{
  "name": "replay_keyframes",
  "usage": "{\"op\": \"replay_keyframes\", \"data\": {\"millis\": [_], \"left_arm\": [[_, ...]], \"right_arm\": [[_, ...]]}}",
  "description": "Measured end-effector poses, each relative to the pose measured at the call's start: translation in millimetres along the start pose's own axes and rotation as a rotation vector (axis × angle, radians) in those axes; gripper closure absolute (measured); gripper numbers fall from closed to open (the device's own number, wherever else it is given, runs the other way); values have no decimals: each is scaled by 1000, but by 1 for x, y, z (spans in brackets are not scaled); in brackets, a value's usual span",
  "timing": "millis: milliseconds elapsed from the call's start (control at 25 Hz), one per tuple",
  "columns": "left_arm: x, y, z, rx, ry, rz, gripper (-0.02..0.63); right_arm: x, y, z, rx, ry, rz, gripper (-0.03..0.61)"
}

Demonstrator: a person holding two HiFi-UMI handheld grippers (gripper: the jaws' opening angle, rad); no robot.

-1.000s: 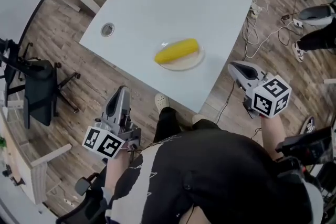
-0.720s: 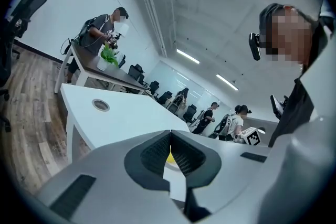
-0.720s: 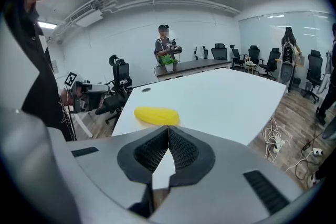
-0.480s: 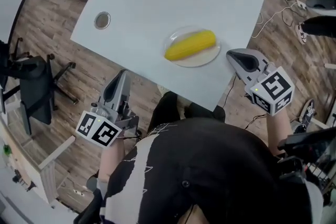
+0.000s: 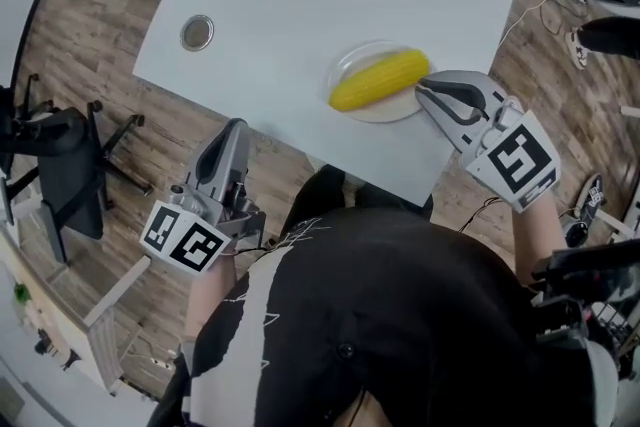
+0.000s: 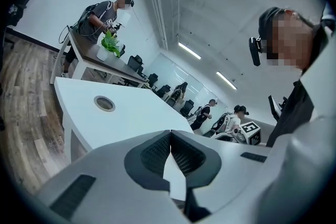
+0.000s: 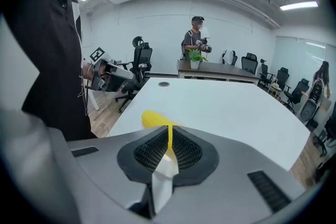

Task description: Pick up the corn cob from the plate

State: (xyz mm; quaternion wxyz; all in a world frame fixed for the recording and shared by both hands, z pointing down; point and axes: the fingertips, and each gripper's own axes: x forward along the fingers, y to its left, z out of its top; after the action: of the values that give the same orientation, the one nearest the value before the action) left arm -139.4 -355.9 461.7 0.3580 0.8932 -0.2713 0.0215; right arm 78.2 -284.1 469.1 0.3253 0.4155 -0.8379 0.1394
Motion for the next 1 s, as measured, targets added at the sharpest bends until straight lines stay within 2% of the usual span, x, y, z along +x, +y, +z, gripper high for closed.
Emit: {"op": "replay_keyframes", "data": {"millis": [240,400,440,480,520,560,800,920,1000], "left_arm": [[-4,10,25,4,-4,-15,600],[-14,20,41,9,15,1,600],[-17,23,44,9,17,10,600],[-20,26,47,8,14,18,600],[-24,28,49,5,8,24,600],[-28,28,51,2,1,29,600],[-52,32,60,-7,-42,69,600],[-64,35,68,-22,-75,89,600],[-70,36,70,-23,-84,99,600]], "right_arm": [[17,1,14,-3,18,-21,561],[24,0,17,-63,102,-42,561],[26,2,16,-90,133,-37,558],[28,4,16,-124,165,-30,524],[29,7,14,-163,199,-21,455],[30,10,12,-208,233,-11,430],[33,7,2,-464,388,70,396],[37,5,-7,-630,486,119,394],[39,5,-15,-694,537,149,394]]}}
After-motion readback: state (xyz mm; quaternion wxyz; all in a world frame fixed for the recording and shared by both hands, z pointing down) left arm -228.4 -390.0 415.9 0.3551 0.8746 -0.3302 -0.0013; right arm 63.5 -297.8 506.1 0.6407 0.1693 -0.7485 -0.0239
